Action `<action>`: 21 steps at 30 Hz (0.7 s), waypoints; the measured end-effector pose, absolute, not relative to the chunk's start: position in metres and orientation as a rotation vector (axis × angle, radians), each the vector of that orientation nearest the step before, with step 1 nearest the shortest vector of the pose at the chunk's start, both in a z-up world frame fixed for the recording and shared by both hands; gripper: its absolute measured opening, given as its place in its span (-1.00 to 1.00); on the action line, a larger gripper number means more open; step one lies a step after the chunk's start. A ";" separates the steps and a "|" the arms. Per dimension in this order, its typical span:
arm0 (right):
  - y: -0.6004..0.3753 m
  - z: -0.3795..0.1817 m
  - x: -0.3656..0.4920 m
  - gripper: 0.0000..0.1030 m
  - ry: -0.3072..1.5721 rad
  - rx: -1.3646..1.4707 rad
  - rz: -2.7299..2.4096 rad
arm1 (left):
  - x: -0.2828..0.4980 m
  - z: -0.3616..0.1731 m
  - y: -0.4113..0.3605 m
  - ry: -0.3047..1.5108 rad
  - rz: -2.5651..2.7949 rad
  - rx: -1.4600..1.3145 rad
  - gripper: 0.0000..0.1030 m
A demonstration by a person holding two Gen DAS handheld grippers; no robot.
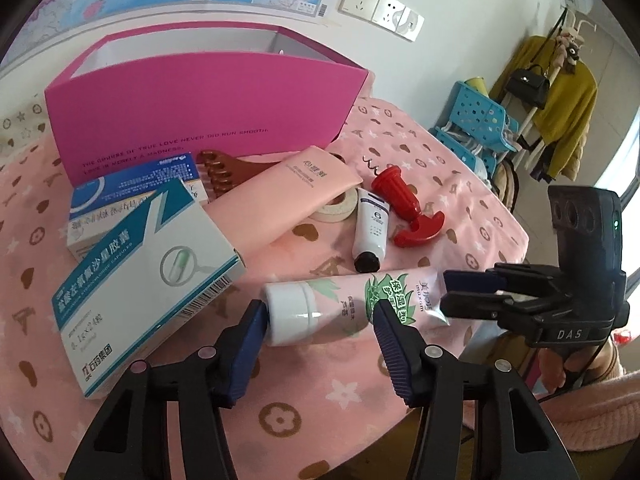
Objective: Organize rigid objects
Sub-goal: 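Close the right tool on the white-green aloe tube and lift it, then carry the aloe tube over the magenta box and open the right tool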
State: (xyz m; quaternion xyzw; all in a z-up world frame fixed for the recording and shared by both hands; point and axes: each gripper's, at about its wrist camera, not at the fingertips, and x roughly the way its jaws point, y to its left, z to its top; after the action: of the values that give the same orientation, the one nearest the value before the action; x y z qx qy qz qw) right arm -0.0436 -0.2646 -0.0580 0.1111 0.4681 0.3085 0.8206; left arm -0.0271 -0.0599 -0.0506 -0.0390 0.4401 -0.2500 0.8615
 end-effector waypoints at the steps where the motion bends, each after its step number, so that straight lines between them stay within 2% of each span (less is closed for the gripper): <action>1: -0.264 -0.054 -0.043 -0.15 0.989 0.235 0.654 | -0.027 -0.048 -0.060 0.918 -0.521 -0.080 0.08; 9: -0.262 -0.013 -0.026 -0.15 0.883 0.186 0.666 | -0.016 -0.009 -0.056 0.830 -0.488 -0.076 0.08; 21: -0.242 0.066 0.070 -0.15 0.677 0.069 0.663 | 0.069 0.058 -0.040 0.704 -0.403 -0.106 0.08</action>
State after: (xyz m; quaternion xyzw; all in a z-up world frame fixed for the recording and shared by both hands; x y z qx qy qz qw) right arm 0.0700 -0.2420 0.0659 0.0330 0.3258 0.3192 0.8893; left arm 0.0693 -0.0396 0.0578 -0.0515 0.3424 -0.1961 0.9174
